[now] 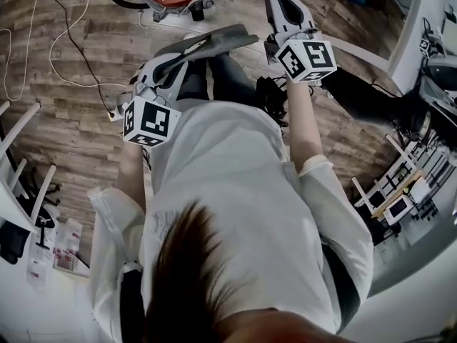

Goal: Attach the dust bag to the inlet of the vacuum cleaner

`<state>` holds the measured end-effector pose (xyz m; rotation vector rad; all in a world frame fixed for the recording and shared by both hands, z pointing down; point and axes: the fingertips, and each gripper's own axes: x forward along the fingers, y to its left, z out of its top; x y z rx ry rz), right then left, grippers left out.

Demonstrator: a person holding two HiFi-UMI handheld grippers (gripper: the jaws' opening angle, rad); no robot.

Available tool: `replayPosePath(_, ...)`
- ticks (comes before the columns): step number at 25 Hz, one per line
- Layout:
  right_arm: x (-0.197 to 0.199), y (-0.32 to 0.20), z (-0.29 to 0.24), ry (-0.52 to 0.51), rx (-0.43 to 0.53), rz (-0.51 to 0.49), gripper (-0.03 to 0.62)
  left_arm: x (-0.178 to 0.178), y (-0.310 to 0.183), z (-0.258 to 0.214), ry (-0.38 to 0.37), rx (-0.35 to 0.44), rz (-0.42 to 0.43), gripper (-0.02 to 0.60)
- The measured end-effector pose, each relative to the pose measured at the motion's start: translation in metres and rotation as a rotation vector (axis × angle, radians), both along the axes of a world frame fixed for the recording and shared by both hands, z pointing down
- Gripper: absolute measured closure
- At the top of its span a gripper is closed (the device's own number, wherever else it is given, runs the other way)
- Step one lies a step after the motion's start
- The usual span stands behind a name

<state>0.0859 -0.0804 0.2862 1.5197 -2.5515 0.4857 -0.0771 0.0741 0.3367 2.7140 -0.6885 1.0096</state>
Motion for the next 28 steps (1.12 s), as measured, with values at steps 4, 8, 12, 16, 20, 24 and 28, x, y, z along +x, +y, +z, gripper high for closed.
replayPosePath(4,0.015,0.011,0.03,0.063,-0.054,-0.034,0.591,0.015,0.008,0.023,-0.016,-0.021,0.019,0.543)
replayPosePath(8,0.017,0.025,0.061,0.12,-0.102,-0.107,0.591,0.031,0.007,0.053,-0.044,-0.032,0.059,0.543)
replayPosePath(12,0.011,0.033,0.087,0.144,-0.131,-0.174,0.589,0.045,-0.002,0.085,-0.059,-0.045,0.089,0.543)
replayPosePath(16,-0.003,0.041,0.116,0.202,-0.145,-0.279,0.589,0.055,-0.009,0.119,-0.067,-0.061,0.089,0.544)
replayPosePath(20,-0.02,0.048,0.151,0.263,-0.168,-0.408,0.557,0.061,-0.014,0.157,-0.094,-0.075,0.096,0.543)
replayPosePath(24,-0.034,0.06,0.188,0.313,-0.202,-0.554,0.502,0.062,-0.018,0.192,-0.121,-0.09,0.099,0.543)
replayPosePath(28,-0.043,0.077,0.23,0.394,-0.247,-0.705,0.443,0.063,-0.024,0.229,-0.139,-0.115,0.102,0.545)
